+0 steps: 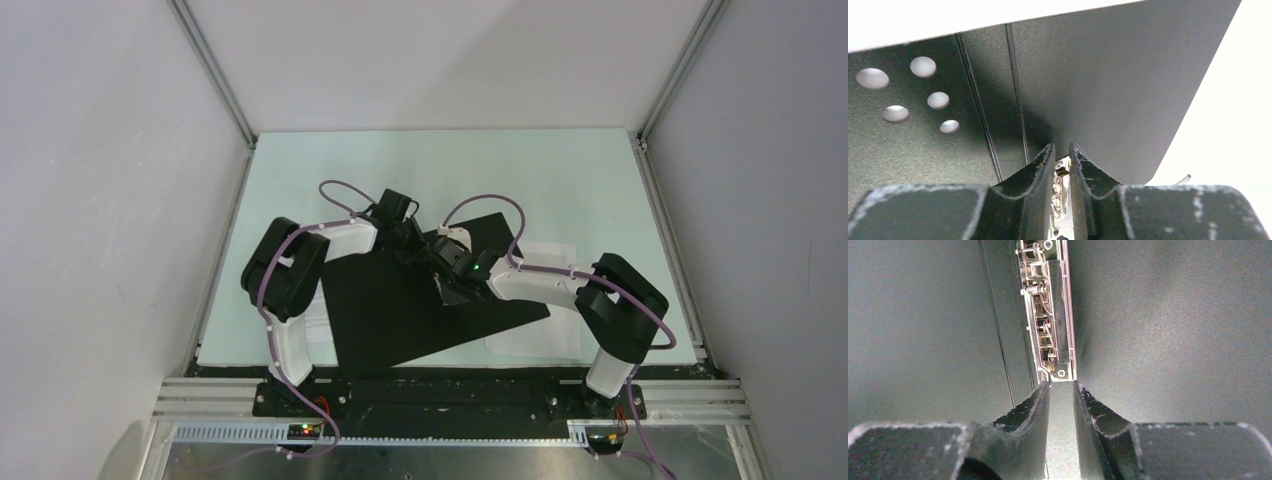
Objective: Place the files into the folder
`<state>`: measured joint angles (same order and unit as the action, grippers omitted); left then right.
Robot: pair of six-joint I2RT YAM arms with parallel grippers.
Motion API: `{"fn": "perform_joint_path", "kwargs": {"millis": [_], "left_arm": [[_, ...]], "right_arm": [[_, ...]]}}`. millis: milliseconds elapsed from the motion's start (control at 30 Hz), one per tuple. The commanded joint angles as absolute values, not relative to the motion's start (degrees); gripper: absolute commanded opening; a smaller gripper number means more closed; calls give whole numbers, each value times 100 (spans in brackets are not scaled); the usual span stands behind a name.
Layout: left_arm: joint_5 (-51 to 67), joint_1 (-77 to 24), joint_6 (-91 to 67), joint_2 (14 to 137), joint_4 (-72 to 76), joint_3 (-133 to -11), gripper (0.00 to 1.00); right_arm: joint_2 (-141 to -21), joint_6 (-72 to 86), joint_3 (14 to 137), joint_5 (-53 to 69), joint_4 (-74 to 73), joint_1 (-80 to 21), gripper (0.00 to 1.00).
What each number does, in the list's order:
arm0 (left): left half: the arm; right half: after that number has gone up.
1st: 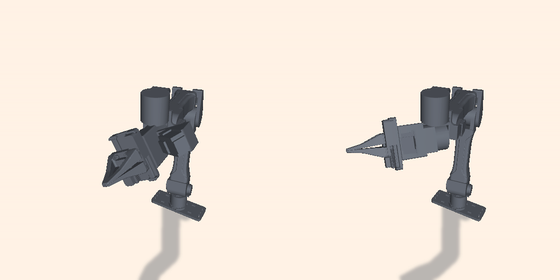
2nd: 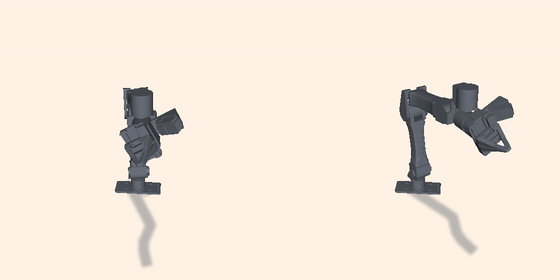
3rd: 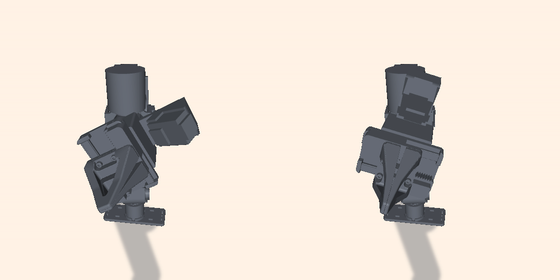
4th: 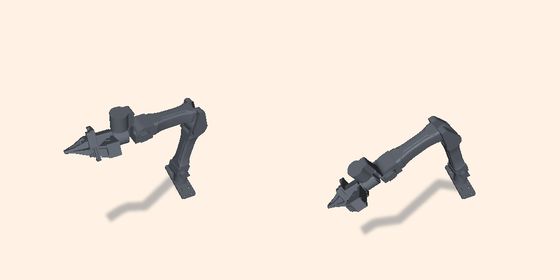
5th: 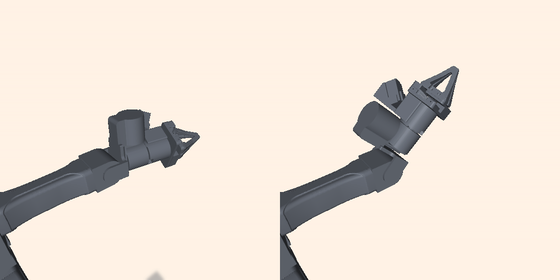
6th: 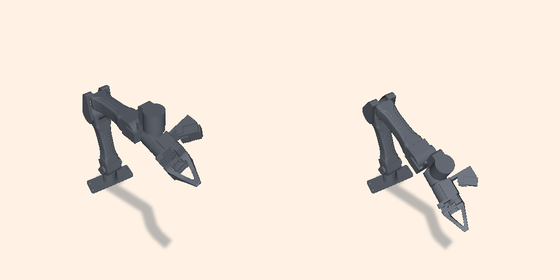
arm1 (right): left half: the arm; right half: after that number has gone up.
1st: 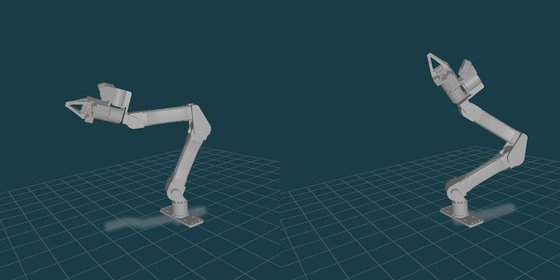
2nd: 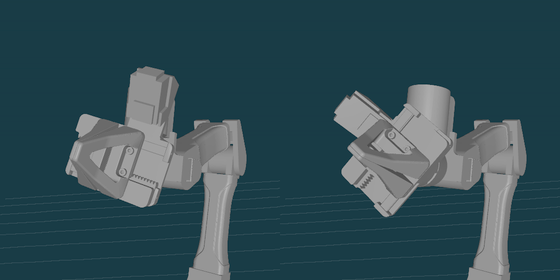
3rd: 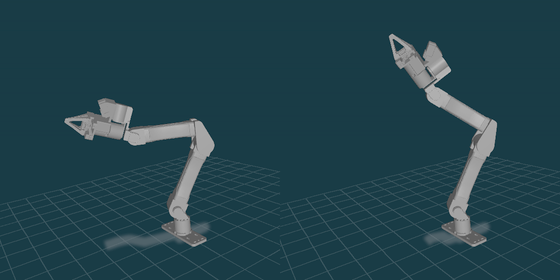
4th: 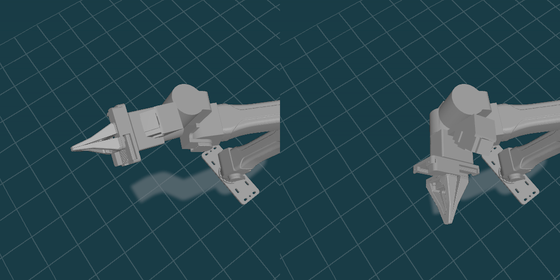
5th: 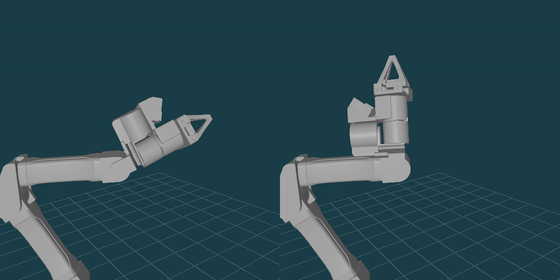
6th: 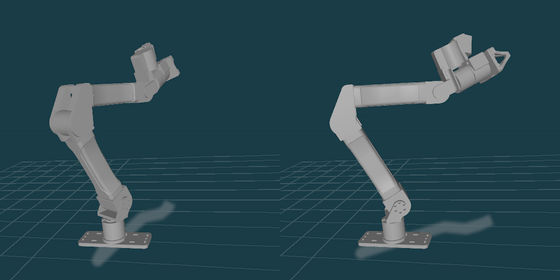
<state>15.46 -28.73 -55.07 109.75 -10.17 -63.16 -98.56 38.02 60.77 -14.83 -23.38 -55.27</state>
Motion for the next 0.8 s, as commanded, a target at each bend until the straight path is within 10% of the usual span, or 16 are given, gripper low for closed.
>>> {"fn": "perform_joint_path", "kwargs": {"millis": [0, 767], "left_arm": [[963, -2863, -5351, 11397, -1411, -6222, 25], [922, -2848, -5317, 11438, -1418, -6194, 25]], "right_arm": [[-9728, 3585, 6297, -1304, -2409, -5526, 29], [-10430, 3595, 6660, -1711, -2758, -5610, 13]]}}
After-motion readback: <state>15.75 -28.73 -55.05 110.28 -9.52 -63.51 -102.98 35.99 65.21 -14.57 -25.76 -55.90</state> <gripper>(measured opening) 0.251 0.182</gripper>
